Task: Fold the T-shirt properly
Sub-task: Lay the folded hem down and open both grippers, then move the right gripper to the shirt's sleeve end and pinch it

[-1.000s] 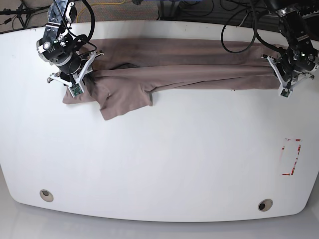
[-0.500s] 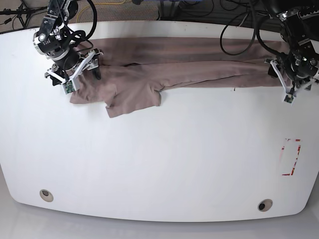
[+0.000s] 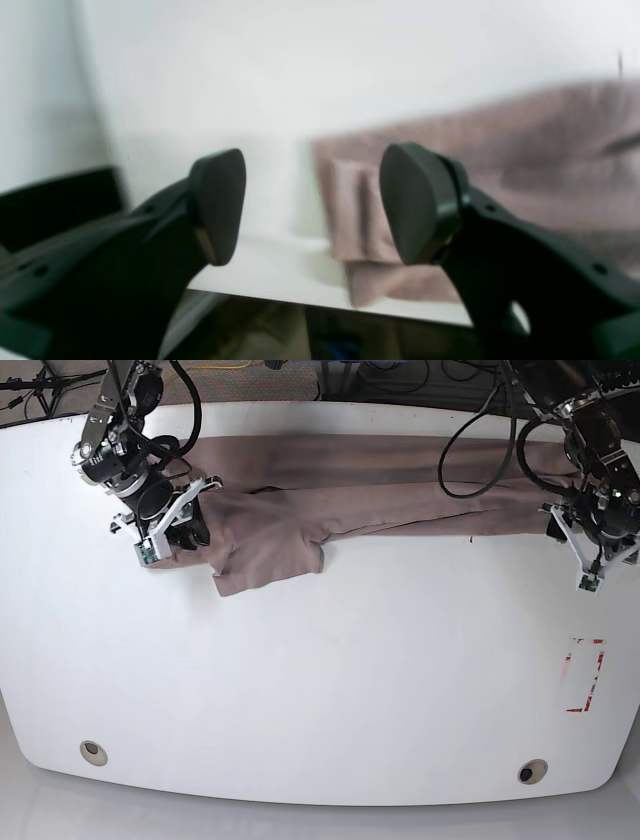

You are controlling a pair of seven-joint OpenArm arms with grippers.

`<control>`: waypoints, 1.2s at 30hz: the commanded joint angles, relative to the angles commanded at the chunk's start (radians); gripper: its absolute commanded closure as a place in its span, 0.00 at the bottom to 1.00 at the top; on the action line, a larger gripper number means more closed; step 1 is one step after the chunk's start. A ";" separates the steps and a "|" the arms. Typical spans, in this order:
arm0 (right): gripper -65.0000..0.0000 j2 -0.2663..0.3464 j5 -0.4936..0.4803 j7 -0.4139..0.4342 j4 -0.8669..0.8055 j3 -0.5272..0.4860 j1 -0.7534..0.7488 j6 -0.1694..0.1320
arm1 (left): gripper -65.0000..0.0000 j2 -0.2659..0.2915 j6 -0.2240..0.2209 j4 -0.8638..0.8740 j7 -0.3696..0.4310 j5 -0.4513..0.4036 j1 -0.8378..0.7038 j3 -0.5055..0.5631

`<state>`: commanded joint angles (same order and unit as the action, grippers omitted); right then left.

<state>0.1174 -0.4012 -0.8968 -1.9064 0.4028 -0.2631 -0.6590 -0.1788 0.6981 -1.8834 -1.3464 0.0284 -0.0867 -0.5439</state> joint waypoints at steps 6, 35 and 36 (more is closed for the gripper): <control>0.87 -0.005 0.089 0.006 0.075 -0.008 -0.002 -0.009 | 0.62 0.000 0.000 0.074 0.075 -0.009 -0.081 -0.044; 0.86 0.147 0.144 0.176 0.334 0.110 0.107 -0.011 | 0.66 0.000 0.000 0.367 0.123 -0.012 0.152 0.150; 0.84 0.146 0.144 0.164 0.313 0.110 0.112 -0.011 | 0.66 0.000 0.000 0.367 0.123 -0.012 0.155 0.152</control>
<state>0.2631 -0.2570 -0.7327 -1.5934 0.5132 -0.1511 -0.6697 -0.1788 0.6981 -1.5167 -1.2236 0.0161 0.0683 -0.3920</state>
